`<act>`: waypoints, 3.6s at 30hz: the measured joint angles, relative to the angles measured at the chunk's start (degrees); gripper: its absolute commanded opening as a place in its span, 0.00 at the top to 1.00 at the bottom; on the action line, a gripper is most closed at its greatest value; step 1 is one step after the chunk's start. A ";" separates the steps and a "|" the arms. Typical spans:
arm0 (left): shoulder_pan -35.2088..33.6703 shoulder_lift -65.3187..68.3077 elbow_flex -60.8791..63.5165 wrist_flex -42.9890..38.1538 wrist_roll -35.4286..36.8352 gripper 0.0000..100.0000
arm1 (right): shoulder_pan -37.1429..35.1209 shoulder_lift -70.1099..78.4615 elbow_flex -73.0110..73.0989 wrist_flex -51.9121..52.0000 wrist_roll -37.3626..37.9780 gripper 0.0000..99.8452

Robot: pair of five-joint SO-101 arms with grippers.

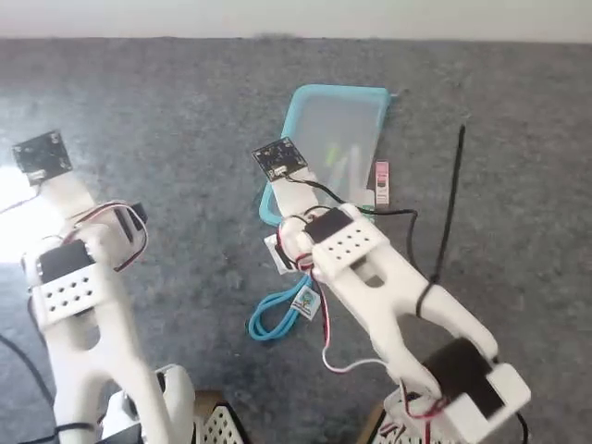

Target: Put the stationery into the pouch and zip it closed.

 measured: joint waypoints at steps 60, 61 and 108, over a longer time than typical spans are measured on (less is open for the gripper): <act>0.97 0.09 0.26 -0.97 0.00 0.75 | 0.09 5.63 -7.21 3.25 1.32 0.99; 1.85 0.09 0.97 -0.97 0.00 0.75 | 0.09 3.87 -9.41 4.92 2.46 0.99; 34.64 -40.97 17.76 0.62 -7.65 0.60 | 4.31 21.71 -95.65 49.14 19.43 0.99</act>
